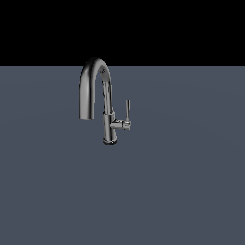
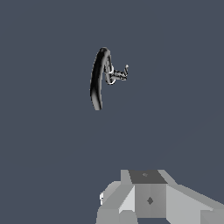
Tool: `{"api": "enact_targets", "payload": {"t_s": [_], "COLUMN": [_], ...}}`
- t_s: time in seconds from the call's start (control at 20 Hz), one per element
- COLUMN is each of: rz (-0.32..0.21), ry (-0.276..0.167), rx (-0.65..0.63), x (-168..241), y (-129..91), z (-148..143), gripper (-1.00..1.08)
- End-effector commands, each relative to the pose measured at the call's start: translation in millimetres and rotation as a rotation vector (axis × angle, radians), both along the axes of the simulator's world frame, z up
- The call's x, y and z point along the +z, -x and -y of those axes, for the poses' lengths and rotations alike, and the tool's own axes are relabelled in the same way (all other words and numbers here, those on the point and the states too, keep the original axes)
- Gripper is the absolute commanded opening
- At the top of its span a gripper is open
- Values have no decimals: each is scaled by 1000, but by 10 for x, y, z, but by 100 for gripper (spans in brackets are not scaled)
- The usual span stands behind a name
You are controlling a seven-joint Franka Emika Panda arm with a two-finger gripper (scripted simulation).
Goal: Turn on the faucet by rotating a designated handle.
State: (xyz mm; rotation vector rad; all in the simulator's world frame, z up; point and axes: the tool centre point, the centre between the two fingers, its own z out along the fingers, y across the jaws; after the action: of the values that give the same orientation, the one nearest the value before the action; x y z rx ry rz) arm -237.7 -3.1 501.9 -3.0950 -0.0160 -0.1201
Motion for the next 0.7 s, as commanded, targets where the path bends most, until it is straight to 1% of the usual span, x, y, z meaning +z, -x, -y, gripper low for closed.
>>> {"api": "enact_targets", "payload": {"t_s": [0.0, 0.15, 0.35, 0.65], "rz": [0, -3, -17, -60], "ry": [0, -4, -19, -68], "rx": [0, -3, -19, -65], "x": [0, -3, -16, -59], "y": [0, -13, -69, -239], "z": [0, 0, -1, 0], "gripper": [-100, -100, -100, -100]}}
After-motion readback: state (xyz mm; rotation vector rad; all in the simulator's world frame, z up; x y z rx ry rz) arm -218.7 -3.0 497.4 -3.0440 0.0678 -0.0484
